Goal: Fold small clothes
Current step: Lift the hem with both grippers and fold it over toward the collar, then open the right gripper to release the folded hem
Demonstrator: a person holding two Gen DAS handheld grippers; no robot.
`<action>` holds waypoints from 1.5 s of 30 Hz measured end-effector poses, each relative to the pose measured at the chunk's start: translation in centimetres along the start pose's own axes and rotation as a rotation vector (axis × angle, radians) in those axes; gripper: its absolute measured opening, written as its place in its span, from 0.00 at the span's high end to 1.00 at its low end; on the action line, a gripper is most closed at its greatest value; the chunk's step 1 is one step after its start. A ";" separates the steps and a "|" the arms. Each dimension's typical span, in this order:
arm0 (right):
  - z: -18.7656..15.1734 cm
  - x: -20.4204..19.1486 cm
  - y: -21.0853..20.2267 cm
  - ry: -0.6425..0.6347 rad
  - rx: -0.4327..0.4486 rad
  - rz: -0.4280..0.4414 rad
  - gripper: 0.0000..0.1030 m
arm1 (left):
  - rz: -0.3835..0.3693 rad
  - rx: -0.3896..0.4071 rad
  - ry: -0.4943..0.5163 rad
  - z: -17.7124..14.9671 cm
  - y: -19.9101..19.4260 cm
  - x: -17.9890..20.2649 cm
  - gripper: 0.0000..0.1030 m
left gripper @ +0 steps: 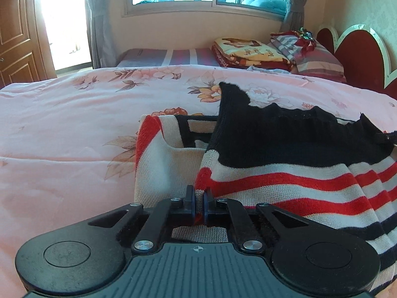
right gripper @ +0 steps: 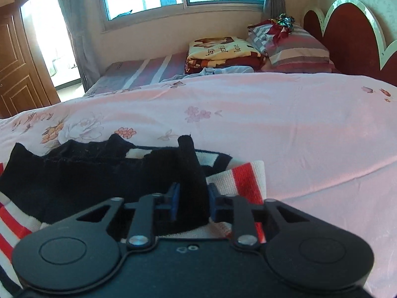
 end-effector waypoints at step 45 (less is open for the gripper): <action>-3.4 -11.2 -2.9 -0.182 -0.012 0.064 0.76 | -0.102 0.038 0.115 2.2 -0.5 7.8 0.95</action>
Point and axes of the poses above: each gripper's, at about its wrist camera, not at the fingertips, and y roughly the way its jaws point, x to its right, z to its top, the point moved 4 cm from there along y, roughly the way its jaws point, and after that the axes turned 10 degrees about -x, right-handed, at the moved point
